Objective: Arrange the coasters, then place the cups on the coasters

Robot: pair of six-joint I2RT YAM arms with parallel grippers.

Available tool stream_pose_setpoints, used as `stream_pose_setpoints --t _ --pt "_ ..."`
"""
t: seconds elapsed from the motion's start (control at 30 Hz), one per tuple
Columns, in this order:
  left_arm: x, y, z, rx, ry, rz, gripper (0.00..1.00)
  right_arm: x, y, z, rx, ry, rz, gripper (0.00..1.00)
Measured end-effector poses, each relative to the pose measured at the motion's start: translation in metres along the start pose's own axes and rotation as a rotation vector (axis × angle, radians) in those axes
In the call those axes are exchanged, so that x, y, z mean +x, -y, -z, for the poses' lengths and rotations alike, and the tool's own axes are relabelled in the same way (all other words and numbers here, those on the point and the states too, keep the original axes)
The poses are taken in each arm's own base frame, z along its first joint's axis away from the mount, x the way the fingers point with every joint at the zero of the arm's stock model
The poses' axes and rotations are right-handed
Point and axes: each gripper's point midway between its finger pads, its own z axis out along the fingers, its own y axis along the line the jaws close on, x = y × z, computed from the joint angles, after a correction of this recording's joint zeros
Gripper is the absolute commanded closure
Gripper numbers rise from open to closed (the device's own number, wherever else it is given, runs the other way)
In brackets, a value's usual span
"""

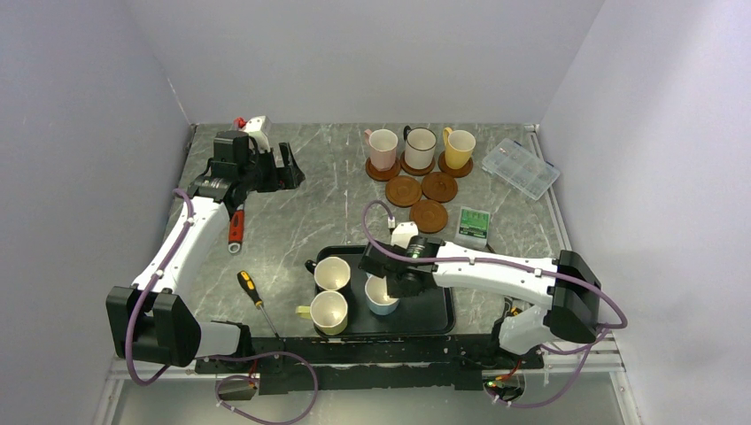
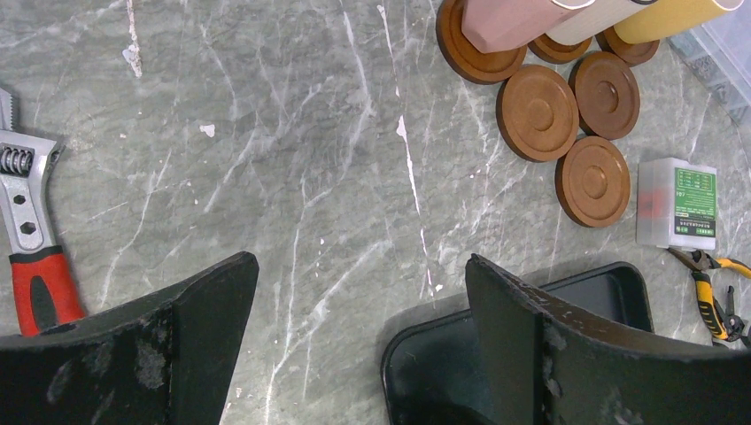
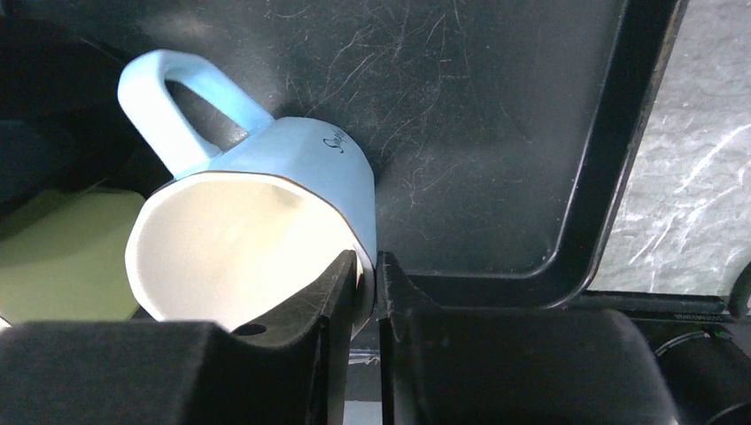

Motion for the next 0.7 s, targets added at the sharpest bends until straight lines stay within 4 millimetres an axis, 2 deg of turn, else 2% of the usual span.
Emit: stream_pose_setpoints --t 0.13,0.27,0.4,0.5,0.7 --pt "0.000 0.000 0.000 0.000 0.000 0.000 0.07 -0.008 0.002 0.007 0.030 0.017 -0.009 1.00" --pt "0.000 0.000 0.000 -0.001 0.000 0.000 0.07 -0.011 0.012 0.007 0.065 0.014 -0.013 1.00" --pt "0.000 0.000 0.000 -0.001 0.000 0.000 0.07 -0.025 0.026 0.007 0.087 0.018 -0.040 1.00" --pt "0.000 0.000 0.000 -0.001 0.000 0.000 0.07 -0.048 0.039 0.013 0.084 0.048 -0.069 1.00" --pt "0.000 0.000 0.000 -0.001 0.000 0.000 0.07 -0.113 0.063 0.026 0.038 0.139 -0.102 1.00"
